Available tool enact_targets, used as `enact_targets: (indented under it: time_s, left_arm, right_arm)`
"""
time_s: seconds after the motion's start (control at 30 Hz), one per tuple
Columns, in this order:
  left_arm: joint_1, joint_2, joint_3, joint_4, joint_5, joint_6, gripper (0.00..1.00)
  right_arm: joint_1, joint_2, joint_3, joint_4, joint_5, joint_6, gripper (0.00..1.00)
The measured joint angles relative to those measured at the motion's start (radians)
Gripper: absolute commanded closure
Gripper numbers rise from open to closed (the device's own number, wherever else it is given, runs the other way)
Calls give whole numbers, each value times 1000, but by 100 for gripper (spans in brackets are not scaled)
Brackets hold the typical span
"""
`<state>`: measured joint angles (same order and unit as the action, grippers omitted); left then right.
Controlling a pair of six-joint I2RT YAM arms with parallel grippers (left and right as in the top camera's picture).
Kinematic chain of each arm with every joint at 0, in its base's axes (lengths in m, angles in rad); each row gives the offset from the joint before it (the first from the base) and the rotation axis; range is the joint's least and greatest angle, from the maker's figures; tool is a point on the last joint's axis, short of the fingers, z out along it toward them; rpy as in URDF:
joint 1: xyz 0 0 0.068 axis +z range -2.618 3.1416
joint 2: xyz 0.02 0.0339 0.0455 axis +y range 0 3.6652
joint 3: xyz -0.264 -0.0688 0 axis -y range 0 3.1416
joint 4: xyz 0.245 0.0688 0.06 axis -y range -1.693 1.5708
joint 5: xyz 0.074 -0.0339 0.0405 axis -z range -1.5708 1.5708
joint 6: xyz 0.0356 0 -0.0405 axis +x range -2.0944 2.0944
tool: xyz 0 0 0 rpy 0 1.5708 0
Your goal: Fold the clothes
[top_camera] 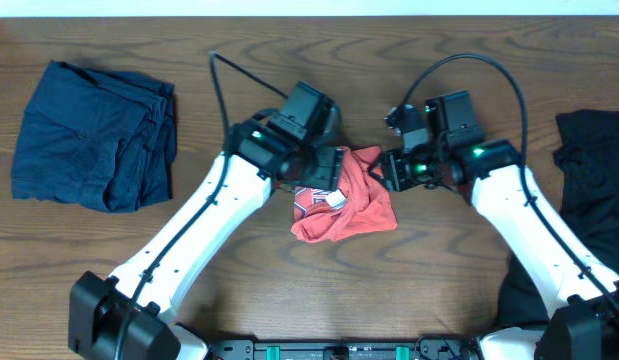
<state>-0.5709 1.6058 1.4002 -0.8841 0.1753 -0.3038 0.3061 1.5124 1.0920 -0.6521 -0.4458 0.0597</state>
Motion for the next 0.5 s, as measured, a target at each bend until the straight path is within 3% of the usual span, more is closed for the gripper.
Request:
enact_targets:
  time_s: [0.07, 0.2, 0.23, 0.4, 0.5]
  left_arm:
    - [27, 2, 0, -31, -48, 9, 49]
    - [89, 10, 0, -50, -99, 24, 51]
    - [105, 11, 0, -50, -106, 24, 51]
    - [156, 11, 0, -50, -129, 24, 52]
    - [159, 14, 0, -48, -127, 24, 51]
  right_arm:
    - [41, 1, 0, 20, -11, -8, 50]
    - [130, 13, 0, 59, 28, -18, 50]
    - [151, 19, 0, 70, 47, -20, 55]
    - [220, 58, 0, 92, 163, -12, 99]
    - [217, 82, 0, 91, 274, 45, 99]
